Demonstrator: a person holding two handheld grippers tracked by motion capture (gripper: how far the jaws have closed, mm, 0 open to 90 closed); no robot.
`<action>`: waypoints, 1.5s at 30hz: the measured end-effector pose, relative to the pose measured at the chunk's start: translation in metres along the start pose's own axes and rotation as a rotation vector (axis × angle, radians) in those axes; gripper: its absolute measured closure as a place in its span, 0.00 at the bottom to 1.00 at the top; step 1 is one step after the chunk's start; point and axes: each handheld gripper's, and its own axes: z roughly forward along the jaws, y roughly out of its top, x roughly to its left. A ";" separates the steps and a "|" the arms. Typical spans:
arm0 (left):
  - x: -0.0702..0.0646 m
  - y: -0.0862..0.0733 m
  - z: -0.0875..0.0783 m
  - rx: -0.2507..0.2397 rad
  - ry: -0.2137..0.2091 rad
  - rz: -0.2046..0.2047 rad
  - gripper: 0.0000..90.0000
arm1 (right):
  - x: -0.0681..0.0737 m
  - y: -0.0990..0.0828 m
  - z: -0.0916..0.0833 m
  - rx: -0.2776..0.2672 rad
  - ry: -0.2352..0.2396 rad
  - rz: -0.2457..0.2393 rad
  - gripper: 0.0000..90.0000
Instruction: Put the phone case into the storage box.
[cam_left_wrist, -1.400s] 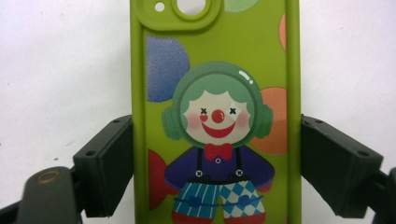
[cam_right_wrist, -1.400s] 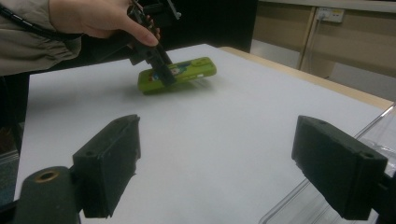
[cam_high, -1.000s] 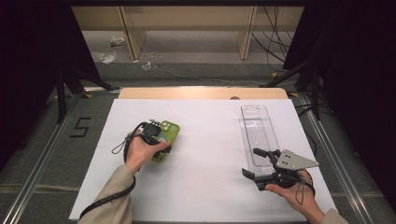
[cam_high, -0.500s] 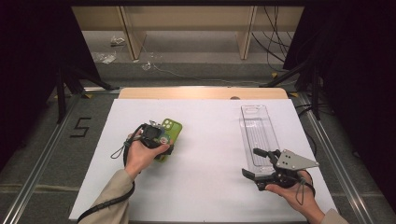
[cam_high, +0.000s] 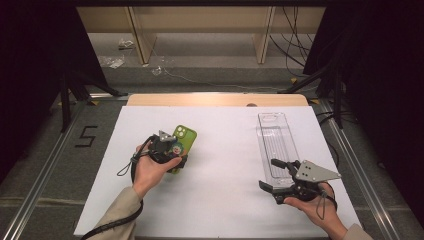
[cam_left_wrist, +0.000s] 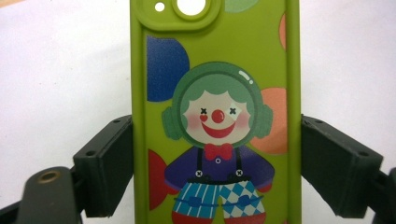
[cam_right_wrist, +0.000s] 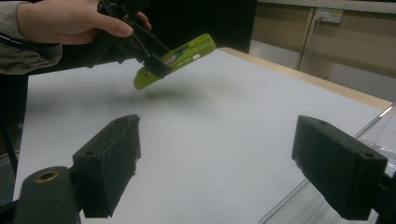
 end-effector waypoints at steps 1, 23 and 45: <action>0.000 0.000 0.000 -0.001 -0.001 0.003 0.18 | 0.000 0.000 0.000 0.001 -0.001 -0.001 0.18; -0.013 -0.009 -0.007 -0.072 -0.025 0.056 0.18 | 0.000 0.000 0.000 0.004 -0.007 -0.002 0.18; -0.024 -0.017 -0.013 -0.123 -0.062 0.086 0.18 | 0.000 0.000 0.000 0.004 -0.011 0.001 0.18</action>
